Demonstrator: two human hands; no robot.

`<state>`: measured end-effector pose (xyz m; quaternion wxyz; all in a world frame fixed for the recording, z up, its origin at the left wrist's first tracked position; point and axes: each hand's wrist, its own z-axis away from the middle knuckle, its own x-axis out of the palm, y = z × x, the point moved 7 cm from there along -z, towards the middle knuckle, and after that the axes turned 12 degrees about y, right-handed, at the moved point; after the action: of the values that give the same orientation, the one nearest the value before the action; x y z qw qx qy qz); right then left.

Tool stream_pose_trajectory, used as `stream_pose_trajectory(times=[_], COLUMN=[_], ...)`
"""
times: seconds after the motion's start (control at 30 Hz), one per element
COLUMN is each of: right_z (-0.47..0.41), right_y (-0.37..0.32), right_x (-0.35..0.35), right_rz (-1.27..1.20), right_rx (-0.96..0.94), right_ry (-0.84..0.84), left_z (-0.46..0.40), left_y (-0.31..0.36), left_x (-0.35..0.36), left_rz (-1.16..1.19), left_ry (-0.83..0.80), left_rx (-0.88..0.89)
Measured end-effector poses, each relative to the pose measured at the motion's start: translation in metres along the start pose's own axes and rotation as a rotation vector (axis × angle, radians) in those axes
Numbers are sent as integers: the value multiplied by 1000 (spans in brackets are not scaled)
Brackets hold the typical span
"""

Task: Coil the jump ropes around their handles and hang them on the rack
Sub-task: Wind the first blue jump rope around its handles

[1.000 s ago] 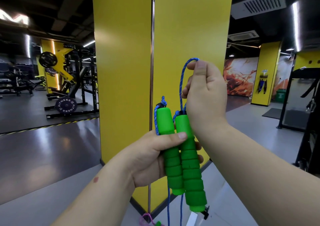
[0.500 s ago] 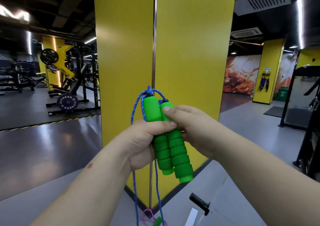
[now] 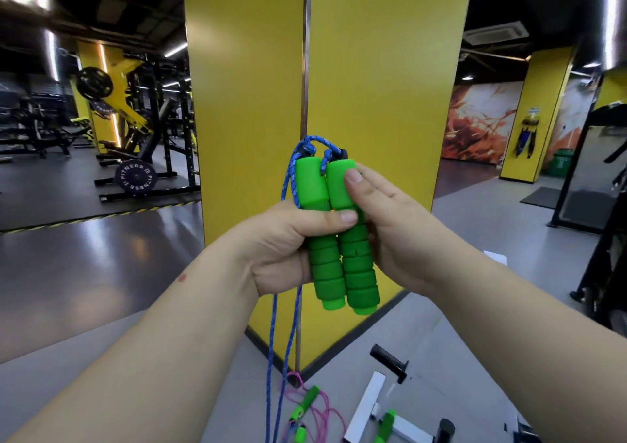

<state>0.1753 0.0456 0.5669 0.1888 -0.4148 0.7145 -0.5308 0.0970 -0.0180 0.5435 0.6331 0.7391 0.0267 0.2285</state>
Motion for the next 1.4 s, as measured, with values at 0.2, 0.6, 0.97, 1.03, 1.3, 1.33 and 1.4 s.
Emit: stream_pose_trajectory(times=[0.2,0.6,0.97,1.03,1.3,1.33,1.4], right_z=[4,7,17,18,17,17,15], right_y=[12,12,7,10,18,19,19], right_x=[-8,-15,-29,-27,-40,-41,-43], right_rz=[54,1,28,29,-154,-153,-160], right_rx=[35,-6,82,109,125,115,92], right_ry=[24,128,158,147,375,404,454], left_z=[-1,0,-4,-7,6,8,13], left_y=[-14,-25,-9,-12,2,7,3], left_x=[1,11,-52,-55,-40,-33,-11], left_rz=[-48,-10,-422,-377,-1019,-1037,-915], left_ry=[-58,-51,410,426,427,441,313], left_rx=[-52,-55,-135,-229,-96,-4,48])
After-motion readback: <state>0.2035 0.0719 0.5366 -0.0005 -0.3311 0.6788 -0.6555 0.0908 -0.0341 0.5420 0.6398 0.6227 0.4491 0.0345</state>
